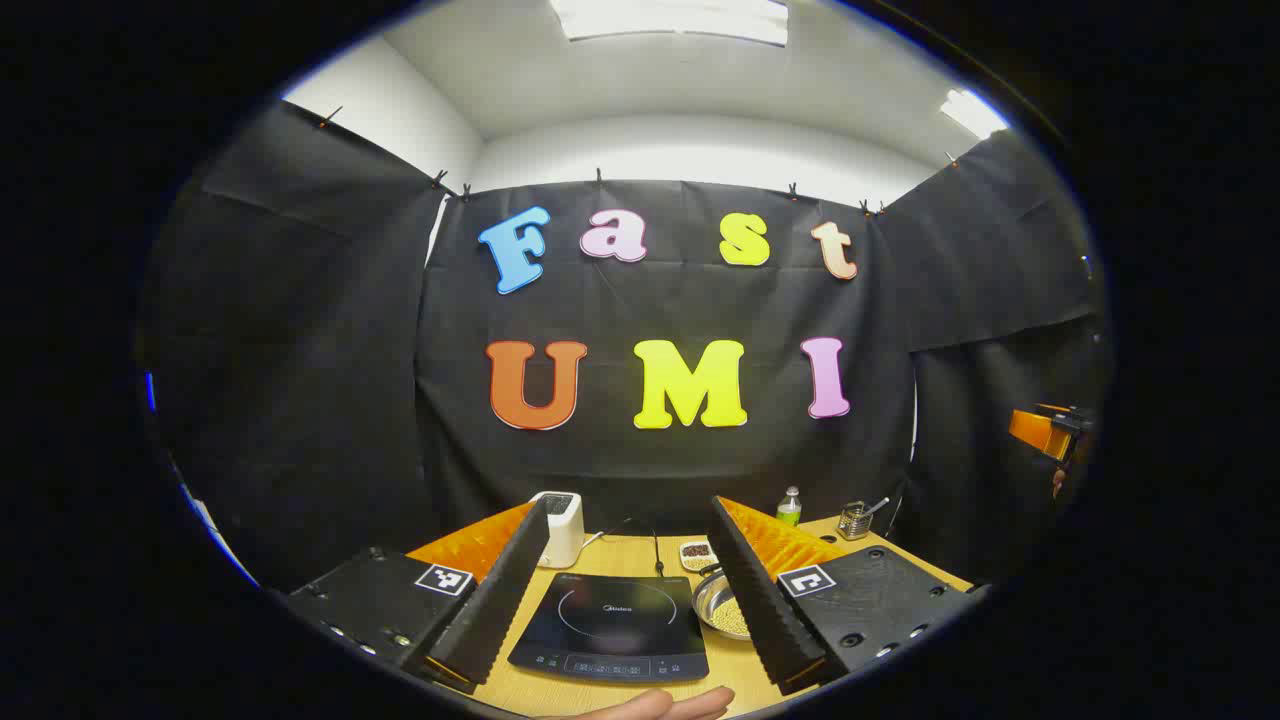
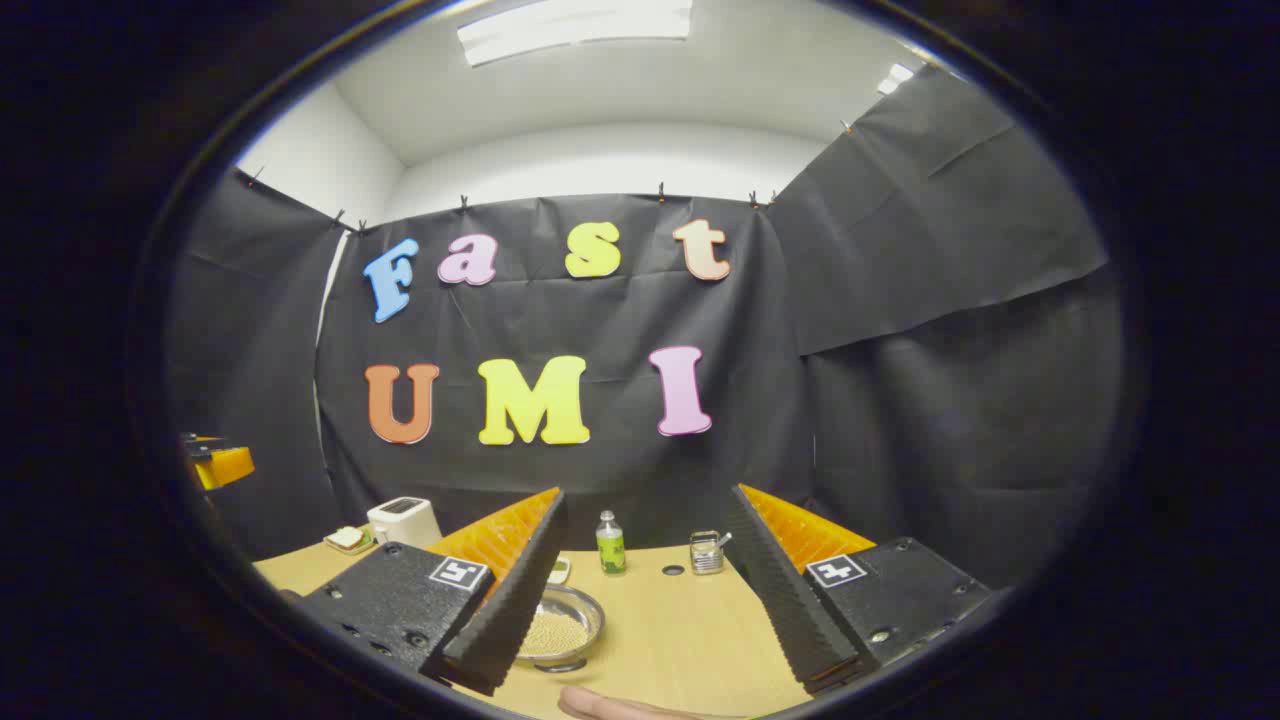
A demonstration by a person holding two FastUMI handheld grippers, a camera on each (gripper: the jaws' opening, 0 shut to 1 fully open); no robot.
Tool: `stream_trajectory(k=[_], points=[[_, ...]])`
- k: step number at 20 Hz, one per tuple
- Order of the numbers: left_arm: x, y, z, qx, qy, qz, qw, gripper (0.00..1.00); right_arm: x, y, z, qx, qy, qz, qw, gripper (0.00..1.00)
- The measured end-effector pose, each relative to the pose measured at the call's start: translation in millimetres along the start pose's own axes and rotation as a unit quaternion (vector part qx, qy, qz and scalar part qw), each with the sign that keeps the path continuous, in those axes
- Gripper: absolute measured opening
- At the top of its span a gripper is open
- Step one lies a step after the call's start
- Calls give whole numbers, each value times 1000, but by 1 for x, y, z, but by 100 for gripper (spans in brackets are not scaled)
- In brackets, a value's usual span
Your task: First push the handle of the pot to place it horizontally, then grasp the pot with both hands and set it on the induction cooktop.
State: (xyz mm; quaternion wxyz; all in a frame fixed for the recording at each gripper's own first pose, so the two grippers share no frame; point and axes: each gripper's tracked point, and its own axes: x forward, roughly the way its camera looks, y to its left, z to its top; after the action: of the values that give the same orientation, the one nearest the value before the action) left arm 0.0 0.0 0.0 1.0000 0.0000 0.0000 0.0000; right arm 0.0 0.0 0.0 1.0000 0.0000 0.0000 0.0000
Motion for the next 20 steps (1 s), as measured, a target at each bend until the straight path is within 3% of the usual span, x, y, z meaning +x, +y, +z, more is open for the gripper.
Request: stream_trajectory(k=[4,12,20], points=[[2,-1,-1,20,-4,10,1000,95,4,-1,-1,-15,-3,-4,1000,96],[3,-15,-11,15,4,-7,1000,95,12,14,-8,-15,1,9,1000,96],[-4,-27,-18,-1,7,-18,1000,95,46,32,-53,-23,47,24,998,96]])
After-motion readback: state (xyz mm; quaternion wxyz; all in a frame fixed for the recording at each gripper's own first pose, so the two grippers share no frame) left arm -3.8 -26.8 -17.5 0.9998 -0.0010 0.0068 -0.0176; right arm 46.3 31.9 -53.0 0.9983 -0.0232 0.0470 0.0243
